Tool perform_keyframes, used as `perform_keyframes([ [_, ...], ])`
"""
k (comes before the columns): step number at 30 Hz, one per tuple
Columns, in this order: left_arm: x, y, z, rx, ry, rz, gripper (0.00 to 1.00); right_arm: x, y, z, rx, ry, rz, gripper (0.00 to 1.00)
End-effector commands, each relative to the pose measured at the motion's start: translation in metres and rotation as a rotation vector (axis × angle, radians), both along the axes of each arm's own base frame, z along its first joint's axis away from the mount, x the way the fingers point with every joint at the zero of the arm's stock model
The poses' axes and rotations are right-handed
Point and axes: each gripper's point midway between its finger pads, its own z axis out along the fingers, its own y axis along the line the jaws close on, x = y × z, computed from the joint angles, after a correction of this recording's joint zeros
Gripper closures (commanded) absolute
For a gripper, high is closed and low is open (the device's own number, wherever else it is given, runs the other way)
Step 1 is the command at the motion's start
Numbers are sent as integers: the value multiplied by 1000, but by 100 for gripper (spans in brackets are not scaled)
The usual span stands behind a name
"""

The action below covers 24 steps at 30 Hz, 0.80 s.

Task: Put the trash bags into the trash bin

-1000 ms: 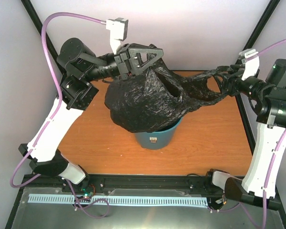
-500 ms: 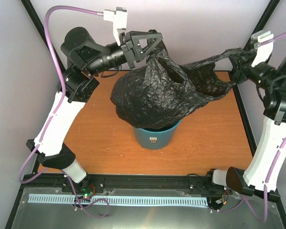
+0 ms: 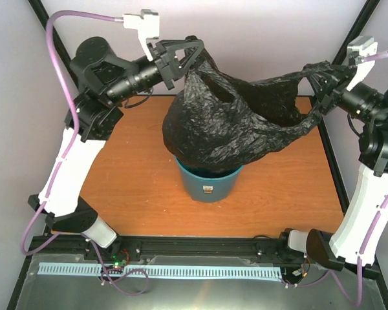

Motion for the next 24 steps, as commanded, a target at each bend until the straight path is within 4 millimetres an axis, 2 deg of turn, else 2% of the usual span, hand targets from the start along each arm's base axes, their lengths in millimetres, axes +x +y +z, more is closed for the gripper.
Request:
perform_keyframes([
  [1, -27, 21, 14, -9, -52, 3, 99, -55, 25, 33, 18, -121, 131, 97],
  [5, -44, 30, 14, 2, -60, -18, 99, -88, 37, 47, 25, -182, 182, 97],
  [8, -51, 33, 14, 6, -59, -29, 99, -98, 41, 58, 41, -208, 207, 97],
  [11, -55, 36, 15, 9, -63, -29, 99, -88, 41, 57, 75, -160, 238, 97],
  [15, -49, 42, 11, 31, -66, 32, 99, -57, 31, 43, 85, -98, 214, 97],
  [20, -12, 56, -13, 109, 0, 248, 99, -38, 28, 31, 107, -47, 238, 97],
  [24, 14, 78, -36, 191, 24, 453, 99, -33, 32, 40, 125, -71, 272, 97],
])
